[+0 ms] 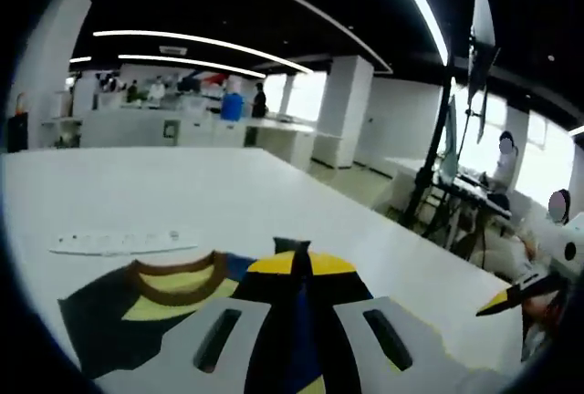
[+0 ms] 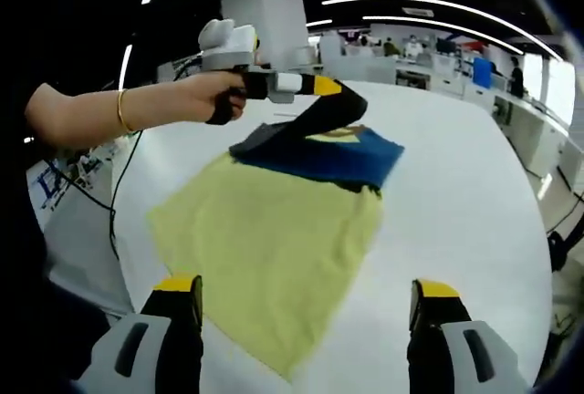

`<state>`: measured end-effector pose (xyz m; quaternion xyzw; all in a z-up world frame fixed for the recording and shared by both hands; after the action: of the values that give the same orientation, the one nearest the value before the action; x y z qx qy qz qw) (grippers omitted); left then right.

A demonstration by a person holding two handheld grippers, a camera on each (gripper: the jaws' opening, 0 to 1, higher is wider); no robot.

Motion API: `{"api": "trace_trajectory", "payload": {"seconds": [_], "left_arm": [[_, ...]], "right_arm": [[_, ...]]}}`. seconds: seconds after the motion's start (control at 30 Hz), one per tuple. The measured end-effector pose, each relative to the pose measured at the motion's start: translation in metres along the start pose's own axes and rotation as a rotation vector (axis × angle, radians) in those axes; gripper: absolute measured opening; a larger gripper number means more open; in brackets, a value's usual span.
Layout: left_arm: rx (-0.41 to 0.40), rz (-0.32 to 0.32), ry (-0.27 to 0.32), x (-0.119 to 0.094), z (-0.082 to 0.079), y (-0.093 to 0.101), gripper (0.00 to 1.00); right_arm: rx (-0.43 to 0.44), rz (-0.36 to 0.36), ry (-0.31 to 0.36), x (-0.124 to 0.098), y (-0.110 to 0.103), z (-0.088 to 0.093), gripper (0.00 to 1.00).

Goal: Fold the garment on the visible template until the final outline fits inside the template.

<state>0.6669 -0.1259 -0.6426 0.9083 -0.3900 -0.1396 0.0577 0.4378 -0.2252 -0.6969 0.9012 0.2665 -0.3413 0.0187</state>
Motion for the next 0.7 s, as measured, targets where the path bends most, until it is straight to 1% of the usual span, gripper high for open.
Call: {"api": "trace_trajectory", "payload": {"seconds": [0.13,0.27,0.4,0.57,0.7], "left_arm": [[0.001,0.033,-0.010,0.003,0.004,0.009,0.01],[-0.003,0.051,-0.019,0.006,0.008,0.017,0.01],[-0.006,0.078,-0.035,0.009,0.016,0.027,0.01],[0.023,0.138,-0.064,0.009,0.027,0.045,0.01],[0.059,0.144,-0.105,0.010,0.040,0.049,0.01]], "right_arm": [[0.004,0.000,-0.002,0.001,0.000,0.002,0.93],[0.008,-0.003,-0.004,0.002,0.000,0.004,0.93],[0.010,-0.002,-0.002,0.001,0.001,0.004,0.93],[0.014,0.003,-0.003,0.000,0.002,0.006,0.94],[0.013,0.001,-0.006,0.000,0.002,0.007,0.94]]}}
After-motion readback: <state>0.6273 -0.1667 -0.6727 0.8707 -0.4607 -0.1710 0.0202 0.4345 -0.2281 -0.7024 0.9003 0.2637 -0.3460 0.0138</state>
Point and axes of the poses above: the point that each gripper's makers call its tool centre point, and the gripper's own axes: x roughly forward along the fingers, y roughly to its right, z roughly out of its underside, the point moved 3 cm from there along -x, roughly backward along the fingers, and after that the axes turned 2 degrees about y, right-handed, at the moved point
